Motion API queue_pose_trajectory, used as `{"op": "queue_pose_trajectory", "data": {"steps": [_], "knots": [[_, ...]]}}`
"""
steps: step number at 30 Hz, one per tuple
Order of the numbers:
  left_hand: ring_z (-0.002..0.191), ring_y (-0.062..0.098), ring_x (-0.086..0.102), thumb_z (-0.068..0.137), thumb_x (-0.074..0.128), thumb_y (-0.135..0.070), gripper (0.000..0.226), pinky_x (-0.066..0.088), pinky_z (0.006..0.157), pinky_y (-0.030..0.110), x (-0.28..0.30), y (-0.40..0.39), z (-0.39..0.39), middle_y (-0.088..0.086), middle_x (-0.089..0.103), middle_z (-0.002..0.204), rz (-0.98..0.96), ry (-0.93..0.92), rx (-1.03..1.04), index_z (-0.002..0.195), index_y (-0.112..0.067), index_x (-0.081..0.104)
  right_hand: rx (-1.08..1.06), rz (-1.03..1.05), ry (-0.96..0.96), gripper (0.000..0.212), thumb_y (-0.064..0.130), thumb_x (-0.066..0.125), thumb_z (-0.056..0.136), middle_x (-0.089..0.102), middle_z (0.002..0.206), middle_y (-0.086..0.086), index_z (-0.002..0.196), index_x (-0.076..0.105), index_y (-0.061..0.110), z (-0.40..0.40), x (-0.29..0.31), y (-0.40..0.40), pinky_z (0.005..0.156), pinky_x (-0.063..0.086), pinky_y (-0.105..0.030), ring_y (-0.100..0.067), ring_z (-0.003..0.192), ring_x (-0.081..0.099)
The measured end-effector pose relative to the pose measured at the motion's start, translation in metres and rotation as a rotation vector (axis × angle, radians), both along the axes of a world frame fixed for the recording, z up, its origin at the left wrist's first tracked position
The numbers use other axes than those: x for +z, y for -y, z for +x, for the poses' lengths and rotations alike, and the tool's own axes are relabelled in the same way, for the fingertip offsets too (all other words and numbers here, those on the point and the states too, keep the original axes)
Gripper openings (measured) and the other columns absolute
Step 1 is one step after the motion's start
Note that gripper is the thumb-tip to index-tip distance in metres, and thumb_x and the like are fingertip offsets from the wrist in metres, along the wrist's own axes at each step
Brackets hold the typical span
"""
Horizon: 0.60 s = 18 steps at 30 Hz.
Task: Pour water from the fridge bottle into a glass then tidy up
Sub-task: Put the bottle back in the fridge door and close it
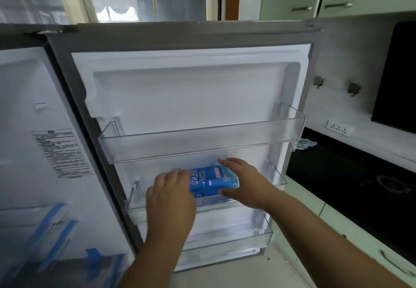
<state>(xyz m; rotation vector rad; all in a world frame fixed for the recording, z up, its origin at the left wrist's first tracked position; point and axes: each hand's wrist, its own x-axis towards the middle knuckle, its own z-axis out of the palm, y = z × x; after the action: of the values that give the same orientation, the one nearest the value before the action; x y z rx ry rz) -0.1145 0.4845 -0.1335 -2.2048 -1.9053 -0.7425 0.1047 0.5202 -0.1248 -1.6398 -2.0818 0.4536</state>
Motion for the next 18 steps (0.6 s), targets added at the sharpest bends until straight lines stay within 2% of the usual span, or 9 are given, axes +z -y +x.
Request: {"op": "queue_pose_trajectory", "data": {"steps": [3,5,7,8,12,15,18], "knots": [[0.107,0.022,0.067,0.074,0.082,-0.021,0.039,0.050,0.090,0.043,0.002,0.004,0.053,-0.008,0.073,0.110,0.007,-0.037,-0.214,0.112,-0.028,0.074,-0.072,0.048,-0.068,0.057,0.032,0.078,0.090,0.049,0.152,0.008,0.143,0.057,0.032,0.012,0.004,0.014,0.117,0.037,-0.031,-0.013,0.139,0.045],[0.120,0.021,0.064,0.084,0.074,-0.020,0.044,0.048,0.106,0.043,-0.002,0.004,0.084,-0.007,0.071,0.122,-0.010,0.009,-0.349,0.127,-0.027,0.070,-0.140,0.101,-0.124,0.042,0.026,0.073,0.094,0.053,0.142,0.017,0.135,0.064,0.033,0.027,0.005,0.024,0.114,0.042,-0.031,-0.004,0.132,0.049],[0.136,0.022,0.054,0.097,0.062,-0.022,0.052,0.035,0.120,0.041,-0.006,0.003,0.113,-0.004,0.064,0.140,-0.081,0.024,-0.418,0.148,-0.026,0.055,-0.233,0.123,-0.145,0.034,0.023,0.068,0.096,0.052,0.128,0.025,0.127,0.067,0.036,0.044,0.007,0.037,0.110,0.045,-0.026,0.003,0.120,0.051],[0.140,0.022,0.051,0.101,0.059,-0.026,0.052,0.030,0.123,0.039,-0.007,0.002,0.127,-0.004,0.061,0.145,-0.109,0.022,-0.432,0.152,-0.026,0.049,-0.279,0.112,-0.148,0.031,0.023,0.067,0.097,0.053,0.125,0.025,0.124,0.068,0.037,0.052,0.008,0.044,0.107,0.047,-0.025,0.003,0.117,0.053],[0.148,0.019,0.040,0.107,0.049,-0.045,0.055,0.029,0.123,0.037,-0.018,0.003,0.165,-0.003,0.044,0.160,-0.232,-0.005,-0.468,0.158,-0.029,0.036,-0.426,0.035,-0.113,0.032,0.024,0.068,0.095,0.058,0.127,0.020,0.123,0.066,0.039,0.084,0.004,0.073,0.103,0.050,-0.026,-0.002,0.113,0.058],[0.151,0.023,0.035,0.107,0.039,-0.054,0.067,0.026,0.125,0.039,-0.032,0.003,0.169,0.002,0.037,0.164,-0.180,-0.110,-0.441,0.165,-0.024,0.021,-0.539,-0.018,-0.138,0.033,0.030,0.068,0.097,0.054,0.133,0.021,0.127,0.062,0.042,0.101,0.000,0.095,0.103,0.053,-0.032,-0.004,0.117,0.058],[0.154,0.024,0.029,0.107,0.033,-0.057,0.071,0.023,0.127,0.039,-0.036,0.003,0.166,0.002,0.030,0.168,-0.132,-0.172,-0.454,0.166,-0.023,0.013,-0.596,-0.041,-0.145,0.036,0.035,0.067,0.097,0.054,0.141,0.017,0.132,0.059,0.040,0.113,0.000,0.108,0.101,0.053,-0.029,-0.004,0.118,0.057]]}}
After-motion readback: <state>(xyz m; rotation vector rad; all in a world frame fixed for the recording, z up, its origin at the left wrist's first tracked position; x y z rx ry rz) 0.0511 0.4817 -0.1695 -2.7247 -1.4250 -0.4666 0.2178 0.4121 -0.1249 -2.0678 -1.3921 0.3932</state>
